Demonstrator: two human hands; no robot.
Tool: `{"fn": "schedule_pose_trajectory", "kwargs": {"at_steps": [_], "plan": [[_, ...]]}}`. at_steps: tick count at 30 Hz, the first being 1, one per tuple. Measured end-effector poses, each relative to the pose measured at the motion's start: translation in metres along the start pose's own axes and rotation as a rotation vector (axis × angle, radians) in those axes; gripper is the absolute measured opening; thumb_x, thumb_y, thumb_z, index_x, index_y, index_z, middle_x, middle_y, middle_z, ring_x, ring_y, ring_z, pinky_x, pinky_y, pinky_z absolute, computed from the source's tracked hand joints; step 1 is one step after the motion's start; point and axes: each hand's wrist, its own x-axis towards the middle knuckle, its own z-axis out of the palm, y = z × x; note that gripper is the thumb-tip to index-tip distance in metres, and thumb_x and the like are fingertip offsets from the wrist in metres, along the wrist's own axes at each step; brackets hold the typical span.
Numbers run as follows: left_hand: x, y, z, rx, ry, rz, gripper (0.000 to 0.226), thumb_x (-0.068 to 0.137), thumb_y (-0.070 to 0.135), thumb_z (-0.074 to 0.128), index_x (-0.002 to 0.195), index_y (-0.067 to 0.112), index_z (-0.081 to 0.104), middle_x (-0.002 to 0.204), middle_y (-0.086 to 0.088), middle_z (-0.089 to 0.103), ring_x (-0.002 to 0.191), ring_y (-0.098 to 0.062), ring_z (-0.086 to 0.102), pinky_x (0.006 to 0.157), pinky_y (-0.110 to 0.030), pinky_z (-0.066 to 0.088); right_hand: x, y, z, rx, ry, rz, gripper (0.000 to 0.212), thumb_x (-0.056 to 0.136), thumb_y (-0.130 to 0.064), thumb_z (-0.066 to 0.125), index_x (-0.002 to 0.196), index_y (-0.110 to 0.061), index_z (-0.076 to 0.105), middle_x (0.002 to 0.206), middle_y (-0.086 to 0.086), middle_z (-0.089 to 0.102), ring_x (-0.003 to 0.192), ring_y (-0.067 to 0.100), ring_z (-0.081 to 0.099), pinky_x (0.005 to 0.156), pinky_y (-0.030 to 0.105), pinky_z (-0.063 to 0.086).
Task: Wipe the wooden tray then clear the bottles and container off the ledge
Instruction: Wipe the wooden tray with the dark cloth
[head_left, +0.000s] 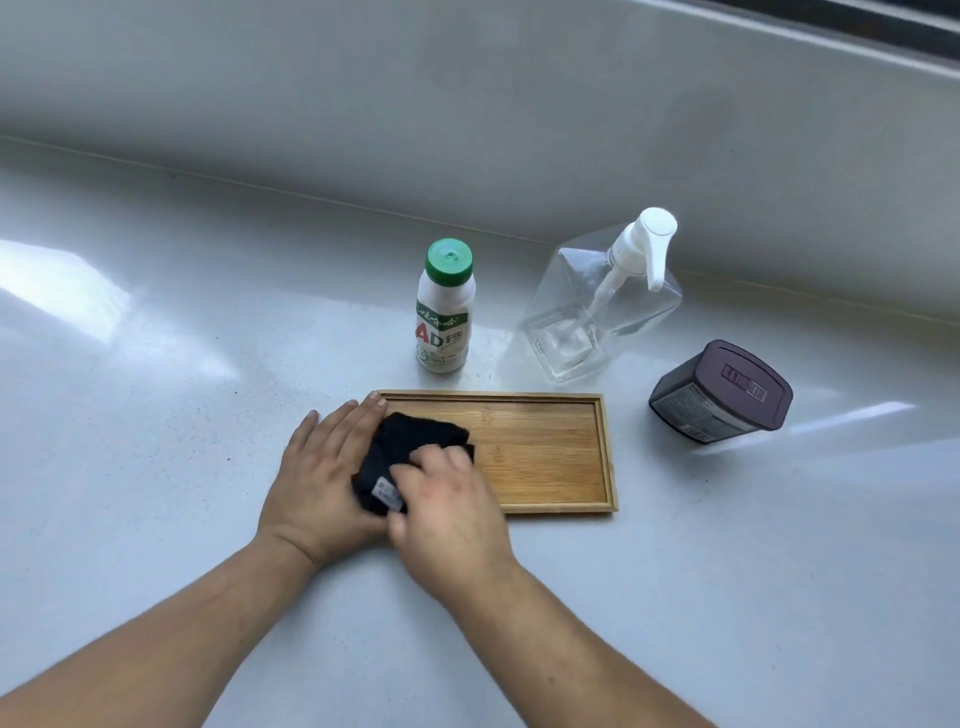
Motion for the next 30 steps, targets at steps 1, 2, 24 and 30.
{"fn": "schedule_pose_trajectory", "kwargs": {"at_steps": [1,2,24,30], "plan": [[0.0,-0.001,0.001,-0.002,-0.008,-0.001,0.117,0.062,0.072,0.064,0.162,0.023,0.03,0.168,0.005,0.036,0.153,-0.021,0.038,0.128,-0.049,0.017,-0.003,0.0,0.0,-0.001,-0.025,-0.04,0.033,0.083,-0.033,0.06,0.112,-0.021,0.071,0.117,0.003,0.063,0.108,0.027,0.053,0.09,0.043,0.053],[0.0,-0.001,0.001,0.007,-0.01,-0.004,0.118,0.061,0.074,0.064,0.162,0.023,0.029,0.168,0.005,0.036,0.153,-0.021,0.037,0.128,-0.049,0.017,-0.008,0.005,-0.004,0.003,-0.033,-0.056,0.035,0.083,-0.033,0.059,0.113,-0.021,0.071,0.118,0.002,0.063,0.109,0.027,0.053,0.091,0.042,0.053],[-0.001,0.001,-0.001,0.064,-0.024,-0.029,0.123,0.064,0.1,0.051,0.16,0.025,0.033,0.17,0.007,0.033,0.154,-0.019,0.032,0.129,-0.053,0.016,-0.077,0.042,-0.034,-0.01,0.071,0.005,0.04,0.082,-0.029,0.056,0.119,-0.025,0.069,0.113,-0.006,0.062,0.103,0.02,0.054,0.089,0.034,0.052],[-0.005,0.004,-0.01,0.016,-0.092,-0.044,0.113,0.075,0.093,0.049,0.164,0.026,0.026,0.174,0.005,0.021,0.16,-0.017,0.019,0.131,-0.046,0.004,-0.158,0.037,-0.014,-0.164,-0.107,-0.138,0.055,0.068,-0.043,0.078,0.12,-0.027,0.073,0.111,0.001,0.067,0.099,0.025,0.067,0.08,0.038,0.06]]}}
